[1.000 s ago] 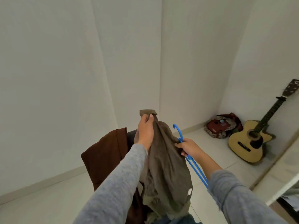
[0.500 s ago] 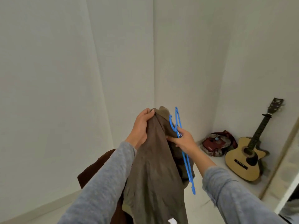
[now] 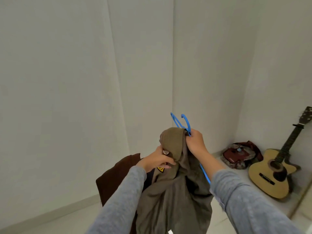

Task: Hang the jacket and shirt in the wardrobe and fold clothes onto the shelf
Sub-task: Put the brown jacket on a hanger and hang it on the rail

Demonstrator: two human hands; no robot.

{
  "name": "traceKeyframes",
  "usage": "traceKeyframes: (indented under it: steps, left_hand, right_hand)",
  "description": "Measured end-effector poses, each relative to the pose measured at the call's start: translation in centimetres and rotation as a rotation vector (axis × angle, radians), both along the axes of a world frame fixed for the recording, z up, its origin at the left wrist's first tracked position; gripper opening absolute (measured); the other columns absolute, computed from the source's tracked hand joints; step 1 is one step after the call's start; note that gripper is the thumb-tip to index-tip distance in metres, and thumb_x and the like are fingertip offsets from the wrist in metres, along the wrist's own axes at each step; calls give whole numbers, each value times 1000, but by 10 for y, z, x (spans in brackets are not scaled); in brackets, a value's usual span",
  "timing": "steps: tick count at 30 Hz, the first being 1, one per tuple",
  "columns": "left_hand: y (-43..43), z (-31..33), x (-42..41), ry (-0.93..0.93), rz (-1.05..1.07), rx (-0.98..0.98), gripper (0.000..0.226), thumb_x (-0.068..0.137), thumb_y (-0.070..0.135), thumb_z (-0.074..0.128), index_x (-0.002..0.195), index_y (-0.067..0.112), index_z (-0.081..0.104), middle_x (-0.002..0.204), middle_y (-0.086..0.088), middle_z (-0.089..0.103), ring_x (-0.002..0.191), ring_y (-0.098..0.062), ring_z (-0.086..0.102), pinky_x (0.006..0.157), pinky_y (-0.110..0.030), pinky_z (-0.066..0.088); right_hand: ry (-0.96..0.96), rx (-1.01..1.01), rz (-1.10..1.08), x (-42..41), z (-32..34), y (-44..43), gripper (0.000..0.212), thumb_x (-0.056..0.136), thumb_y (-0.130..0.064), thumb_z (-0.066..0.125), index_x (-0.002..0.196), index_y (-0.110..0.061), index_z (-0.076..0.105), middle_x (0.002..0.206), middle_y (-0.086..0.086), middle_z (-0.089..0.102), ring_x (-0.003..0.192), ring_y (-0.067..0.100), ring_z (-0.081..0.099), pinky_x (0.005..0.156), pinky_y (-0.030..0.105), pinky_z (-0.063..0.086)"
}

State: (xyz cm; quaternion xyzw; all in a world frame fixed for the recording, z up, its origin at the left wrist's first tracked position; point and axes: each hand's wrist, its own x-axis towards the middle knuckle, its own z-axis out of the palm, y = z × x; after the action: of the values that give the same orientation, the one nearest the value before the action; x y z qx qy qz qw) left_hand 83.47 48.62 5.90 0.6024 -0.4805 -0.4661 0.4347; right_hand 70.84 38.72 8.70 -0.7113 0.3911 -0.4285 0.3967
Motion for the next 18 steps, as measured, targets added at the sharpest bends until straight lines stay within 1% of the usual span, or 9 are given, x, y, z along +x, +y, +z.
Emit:
traceKeyframes:
  steps: [2, 3, 6, 8, 10, 12, 14, 16, 18]
  left_hand:
    - [-2, -6, -1, -78, 18, -128, 35, 79, 9, 73, 102, 28, 55, 104, 2, 62, 90, -7, 62, 78, -20, 52]
    - [-4, -8, 1, -129, 59, -201, 29, 77, 16, 75, 100, 25, 59, 105, 1, 64, 91, -7, 62, 81, -18, 50]
    - [-11, -4, 15, -332, 168, -322, 34, 81, 28, 70, 111, 16, 60, 115, 2, 63, 107, -10, 58, 87, -13, 43]
    - [-14, 8, 22, -297, 253, -365, 29, 87, 23, 64, 115, 16, 61, 114, 4, 63, 110, -12, 58, 88, -13, 44]
    - [-17, 29, 29, -210, 393, -459, 25, 93, 20, 55, 117, 14, 61, 111, 3, 64, 105, -12, 60, 86, -16, 47]
    - [-20, 48, 33, -277, 494, -489, 19, 97, 12, 46, 111, 12, 59, 102, 4, 61, 94, -10, 56, 73, -8, 44]
    - [-23, 58, 38, -378, 561, -489, 14, 97, 6, 38, 100, 10, 51, 89, 4, 53, 85, -14, 49, 60, -5, 38]
    - [-26, 65, 40, -394, 614, -499, 13, 95, 1, 33, 98, 7, 43, 84, 5, 46, 85, -16, 46, 60, -9, 37]
    - [-26, 74, 39, -379, 616, -518, 12, 95, 1, 32, 100, 7, 41, 86, 6, 45, 85, -13, 46, 63, -12, 37]
  right_hand:
    - [-12, 12, 5, 0, 4, 0, 18, 87, 4, 46, 84, 0, 63, 86, 17, 63, 81, 24, 56, 58, 24, 36]
    - [-20, 19, 3, -1, 6, 0, 18, 87, 4, 46, 86, 3, 64, 86, 18, 63, 82, 25, 56, 61, 25, 37]
    - [-6, 4, 4, -8, 15, -3, 17, 85, 2, 49, 91, 6, 64, 84, 18, 62, 81, 30, 56, 66, 28, 38]
    - [17, -13, -15, -14, 21, -8, 16, 85, -6, 56, 94, 3, 65, 87, 16, 64, 87, 33, 60, 69, 31, 41]
    - [62, -45, -43, -21, 25, -11, 20, 83, -18, 63, 95, -2, 66, 87, 11, 65, 84, 28, 60, 71, 34, 45]
    - [155, -122, -91, -27, 26, -14, 20, 80, -23, 66, 87, -5, 63, 76, 5, 62, 72, 25, 57, 62, 32, 42]
    - [230, -187, -106, -32, 28, -15, 15, 77, -22, 66, 79, -8, 59, 65, 0, 55, 61, 20, 49, 53, 29, 34]
    - [266, -215, -34, -37, 27, -18, 16, 72, -21, 67, 76, -8, 58, 63, 2, 53, 58, 17, 45, 53, 29, 33]
    - [302, -206, 88, -42, 29, -18, 20, 68, -21, 67, 79, -7, 59, 69, 9, 57, 62, 17, 48, 58, 29, 36]
